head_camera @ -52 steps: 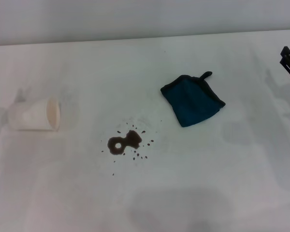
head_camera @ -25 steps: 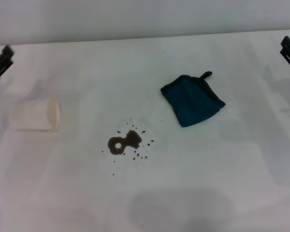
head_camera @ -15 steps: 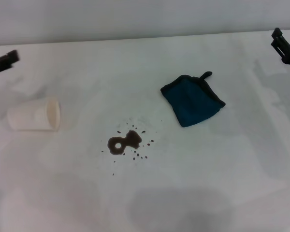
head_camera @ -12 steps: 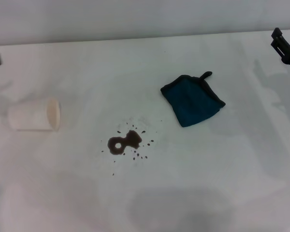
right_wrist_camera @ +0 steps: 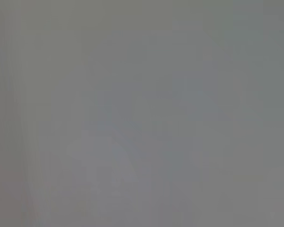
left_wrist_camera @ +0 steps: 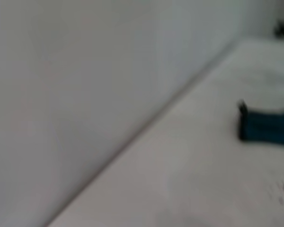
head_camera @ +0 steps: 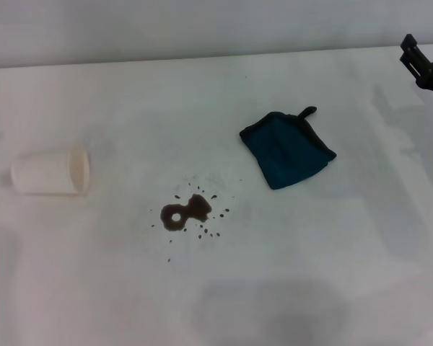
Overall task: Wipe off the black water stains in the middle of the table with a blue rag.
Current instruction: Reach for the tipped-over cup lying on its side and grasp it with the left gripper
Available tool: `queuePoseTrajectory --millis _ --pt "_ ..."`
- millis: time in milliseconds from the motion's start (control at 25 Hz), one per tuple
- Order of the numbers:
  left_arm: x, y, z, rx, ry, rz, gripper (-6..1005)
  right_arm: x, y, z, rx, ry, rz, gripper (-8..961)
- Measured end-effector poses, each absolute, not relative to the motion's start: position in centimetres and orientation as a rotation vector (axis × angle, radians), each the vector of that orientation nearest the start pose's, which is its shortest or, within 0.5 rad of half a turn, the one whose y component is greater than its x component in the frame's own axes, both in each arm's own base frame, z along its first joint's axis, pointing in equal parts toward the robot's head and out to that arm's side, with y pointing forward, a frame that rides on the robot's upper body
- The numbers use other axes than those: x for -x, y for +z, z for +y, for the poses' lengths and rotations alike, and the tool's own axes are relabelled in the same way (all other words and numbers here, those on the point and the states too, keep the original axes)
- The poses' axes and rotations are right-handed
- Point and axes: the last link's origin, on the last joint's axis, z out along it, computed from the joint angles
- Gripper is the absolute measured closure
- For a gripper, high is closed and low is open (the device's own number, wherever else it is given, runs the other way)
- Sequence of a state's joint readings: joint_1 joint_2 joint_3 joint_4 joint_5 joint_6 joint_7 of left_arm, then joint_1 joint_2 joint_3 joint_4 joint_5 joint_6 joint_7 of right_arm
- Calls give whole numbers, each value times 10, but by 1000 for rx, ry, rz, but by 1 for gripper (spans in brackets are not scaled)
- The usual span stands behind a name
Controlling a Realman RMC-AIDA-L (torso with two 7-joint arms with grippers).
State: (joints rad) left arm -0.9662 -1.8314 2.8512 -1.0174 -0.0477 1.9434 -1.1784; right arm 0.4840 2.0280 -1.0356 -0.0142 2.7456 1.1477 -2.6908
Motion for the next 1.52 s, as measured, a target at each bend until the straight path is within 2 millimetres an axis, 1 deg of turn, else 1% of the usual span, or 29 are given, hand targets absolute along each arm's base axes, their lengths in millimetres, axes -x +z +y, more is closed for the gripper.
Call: queuePoseTrajectory --millis 120,160,200,400,520,560,600,680,760,840,920,1000,1200,1360,1520 --pt "252 187 374 2699 26 -368 123 -359 29 343 1531 752 689 128" --pt "252 187 374 2699 26 -368 123 -358 30 343 1531 754 684 128" --pt "236 189 381 2749 98 -323 123 -358 31 344 1530 754 680 128" --pt "217 195 392 2785 185 -226 122 -356 33 346 1545 756 658 128" --pt "211 190 397 2834 272 -148 123 -357 33 344 1548 750 659 127" --pt "210 186 402 2856 360 -91 123 -357 32 344 1548 749 663 127" --pt "210 183 406 2858 407 -63 123 -358 31 343 1548 748 667 127" --pt "210 183 406 2858 407 -63 123 -359 30 342 1548 745 675 127" --pt "215 170 412 2851 485 8 123 -359 28 342 1551 744 680 127" --pt "217 163 413 2851 507 55 123 -358 27 342 1556 745 686 127" --pt "220 150 416 2855 541 149 123 -359 24 341 1557 754 705 127" --pt "223 139 420 2856 560 203 122 -359 21 339 1557 764 733 127" --pt "233 115 424 2862 634 244 122 -361 19 337 1550 774 766 127" --pt "240 98 424 2883 695 270 122 -358 15 340 1561 775 779 127" --pt "244 91 428 2868 701 269 123 -352 12 347 1568 787 783 127"
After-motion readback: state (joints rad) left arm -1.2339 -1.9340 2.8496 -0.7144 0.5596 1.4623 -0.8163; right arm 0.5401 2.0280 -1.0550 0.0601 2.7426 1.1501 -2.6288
